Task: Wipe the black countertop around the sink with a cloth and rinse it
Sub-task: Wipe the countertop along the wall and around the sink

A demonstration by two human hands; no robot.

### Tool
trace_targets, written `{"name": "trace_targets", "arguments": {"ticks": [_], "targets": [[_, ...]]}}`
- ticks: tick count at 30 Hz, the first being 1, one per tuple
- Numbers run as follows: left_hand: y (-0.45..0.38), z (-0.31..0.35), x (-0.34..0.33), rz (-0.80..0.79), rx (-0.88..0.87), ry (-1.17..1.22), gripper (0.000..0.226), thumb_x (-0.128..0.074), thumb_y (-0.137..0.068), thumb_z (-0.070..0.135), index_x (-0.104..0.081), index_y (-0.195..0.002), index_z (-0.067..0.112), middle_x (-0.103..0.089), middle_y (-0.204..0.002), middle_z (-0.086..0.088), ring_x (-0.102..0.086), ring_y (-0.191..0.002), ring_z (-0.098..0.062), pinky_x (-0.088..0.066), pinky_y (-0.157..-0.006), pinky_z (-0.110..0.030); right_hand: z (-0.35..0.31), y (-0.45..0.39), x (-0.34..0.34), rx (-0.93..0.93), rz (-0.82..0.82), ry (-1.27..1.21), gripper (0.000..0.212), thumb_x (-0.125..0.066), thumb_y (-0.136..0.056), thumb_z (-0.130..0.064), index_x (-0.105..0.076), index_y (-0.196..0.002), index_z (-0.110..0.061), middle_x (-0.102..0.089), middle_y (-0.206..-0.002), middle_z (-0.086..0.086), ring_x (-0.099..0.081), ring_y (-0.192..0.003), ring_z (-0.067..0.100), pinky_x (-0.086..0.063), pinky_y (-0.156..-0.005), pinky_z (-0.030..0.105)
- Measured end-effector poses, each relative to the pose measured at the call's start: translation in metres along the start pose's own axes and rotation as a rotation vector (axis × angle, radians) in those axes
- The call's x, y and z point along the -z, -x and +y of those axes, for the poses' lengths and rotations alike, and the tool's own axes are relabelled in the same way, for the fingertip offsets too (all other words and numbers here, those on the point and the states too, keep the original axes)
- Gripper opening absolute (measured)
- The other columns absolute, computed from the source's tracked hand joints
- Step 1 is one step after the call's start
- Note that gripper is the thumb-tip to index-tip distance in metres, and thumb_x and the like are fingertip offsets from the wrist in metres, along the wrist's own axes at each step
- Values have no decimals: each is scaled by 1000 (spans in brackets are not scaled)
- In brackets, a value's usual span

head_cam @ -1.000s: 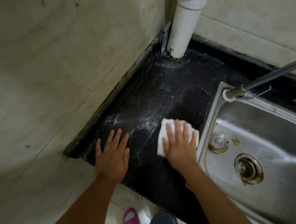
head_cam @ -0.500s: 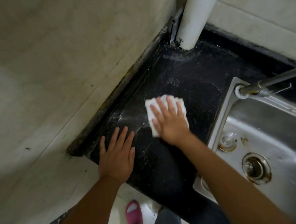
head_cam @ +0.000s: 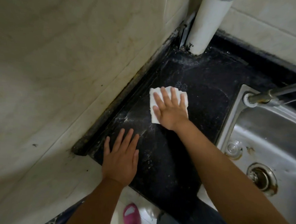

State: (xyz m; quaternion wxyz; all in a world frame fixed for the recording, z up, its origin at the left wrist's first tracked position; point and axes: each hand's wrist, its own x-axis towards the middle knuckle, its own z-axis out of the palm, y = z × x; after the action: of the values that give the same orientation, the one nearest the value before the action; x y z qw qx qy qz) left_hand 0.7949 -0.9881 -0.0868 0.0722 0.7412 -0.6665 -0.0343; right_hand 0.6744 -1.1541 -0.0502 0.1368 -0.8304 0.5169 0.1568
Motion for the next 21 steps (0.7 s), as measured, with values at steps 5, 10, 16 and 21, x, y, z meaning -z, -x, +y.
{"name": "trace_targets", "arguments": {"ticks": [5, 10, 16, 21], "targets": [[0, 0, 2, 10, -1, -2, 66, -3, -98, 36, -60, -118, 9, -60, -124, -9, -35, -122, -22, -20, -99, -45, -14, 72, -51, 260, 187, 114, 54, -5, -97, -41, -38, -137, -24, -45, -142, 7, -33, -132, 34, -24, -106, 51], [1, 0, 2, -1, 2, 20, 65, -3, -99, 36, -59, -119, 8, -59, -125, -9, -35, -122, -22, -14, -104, -44, 50, 107, -57, 104, 127, 103, 54, -2, -99, -42, -39, -131, -23, -55, -133, 7, -42, -125, 32, -36, -97, 54], [2, -1, 3, -17, 12, 42, 61, -4, -99, 36, -56, -121, 11, -59, -125, -8, -35, -122, -22, -9, -106, -43, 38, 7, -3, -96, -1, -16, 55, -5, -97, -48, 8, -147, -30, 17, -155, -3, 18, -142, 25, 11, -112, 49], [1, 0, 3, -52, 33, 33, 52, -3, -98, 36, -43, -124, 17, -59, -126, -5, -36, -123, -20, -6, -108, -38, -10, 17, -34, 267, 278, 171, 56, -6, -98, -38, -44, -135, -20, -45, -141, 11, -39, -129, 37, -21, -107, 53]]}}
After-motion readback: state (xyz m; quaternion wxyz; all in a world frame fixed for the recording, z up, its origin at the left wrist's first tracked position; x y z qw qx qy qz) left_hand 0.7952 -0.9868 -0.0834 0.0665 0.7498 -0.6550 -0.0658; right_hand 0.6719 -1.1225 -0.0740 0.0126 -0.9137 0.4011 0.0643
